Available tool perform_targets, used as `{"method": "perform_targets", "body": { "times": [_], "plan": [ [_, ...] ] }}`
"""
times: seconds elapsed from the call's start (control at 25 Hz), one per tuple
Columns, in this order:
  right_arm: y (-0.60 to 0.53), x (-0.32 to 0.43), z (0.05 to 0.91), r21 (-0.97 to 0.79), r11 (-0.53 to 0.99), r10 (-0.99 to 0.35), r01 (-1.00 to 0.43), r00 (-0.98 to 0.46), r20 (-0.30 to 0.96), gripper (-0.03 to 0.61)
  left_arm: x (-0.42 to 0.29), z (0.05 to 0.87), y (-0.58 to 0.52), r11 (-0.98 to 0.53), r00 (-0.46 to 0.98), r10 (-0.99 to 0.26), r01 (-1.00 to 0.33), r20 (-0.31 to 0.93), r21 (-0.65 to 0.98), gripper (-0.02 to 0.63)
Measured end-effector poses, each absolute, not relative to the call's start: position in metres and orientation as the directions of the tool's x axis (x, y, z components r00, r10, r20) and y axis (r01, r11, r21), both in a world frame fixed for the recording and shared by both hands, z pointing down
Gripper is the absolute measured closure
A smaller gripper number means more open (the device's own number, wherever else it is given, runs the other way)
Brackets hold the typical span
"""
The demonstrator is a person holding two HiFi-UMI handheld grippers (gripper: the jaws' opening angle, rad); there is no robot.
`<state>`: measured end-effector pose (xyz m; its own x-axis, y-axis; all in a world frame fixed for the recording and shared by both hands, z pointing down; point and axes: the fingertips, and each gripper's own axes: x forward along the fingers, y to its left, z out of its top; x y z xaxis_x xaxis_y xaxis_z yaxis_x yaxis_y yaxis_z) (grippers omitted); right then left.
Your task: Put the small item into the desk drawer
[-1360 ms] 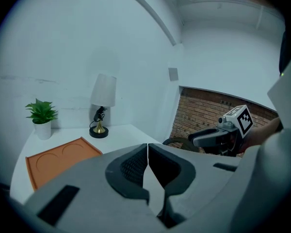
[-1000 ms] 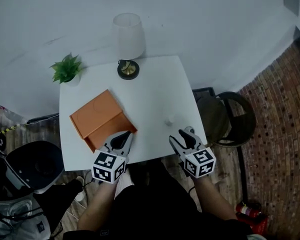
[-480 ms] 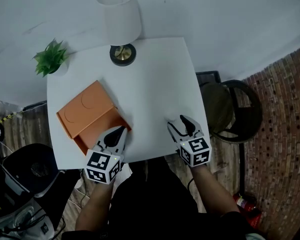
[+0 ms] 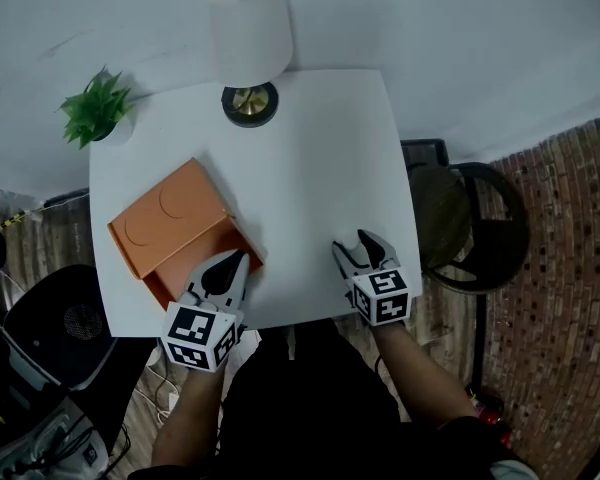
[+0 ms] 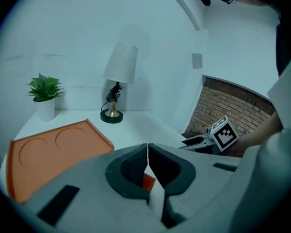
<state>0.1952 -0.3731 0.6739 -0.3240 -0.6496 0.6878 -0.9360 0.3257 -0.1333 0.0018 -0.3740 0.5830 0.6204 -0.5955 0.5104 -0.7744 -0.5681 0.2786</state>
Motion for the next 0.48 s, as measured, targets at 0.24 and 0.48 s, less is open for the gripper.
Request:
{"method": "perform_targets", "body": {
  "times": [0.24,0.48],
  "plan": [
    [-0.373,0.2,0.69,-0.11,0.343,-0.596,-0.933,-0.307,0.742,0.381,-0.004,0.574,-0.373,-0.548,0.604,-0.621,-0.79,0.499,0.275,0.598],
    [-0.374,0.198,0.676,-0.083,0.371,-0.595,-0.925,-0.305,0.743,0.399,-0.024,0.556,-0.369,-0.521,0.578,-0.664,-0.813,0.475,0.26,0.598]
  ]
}}
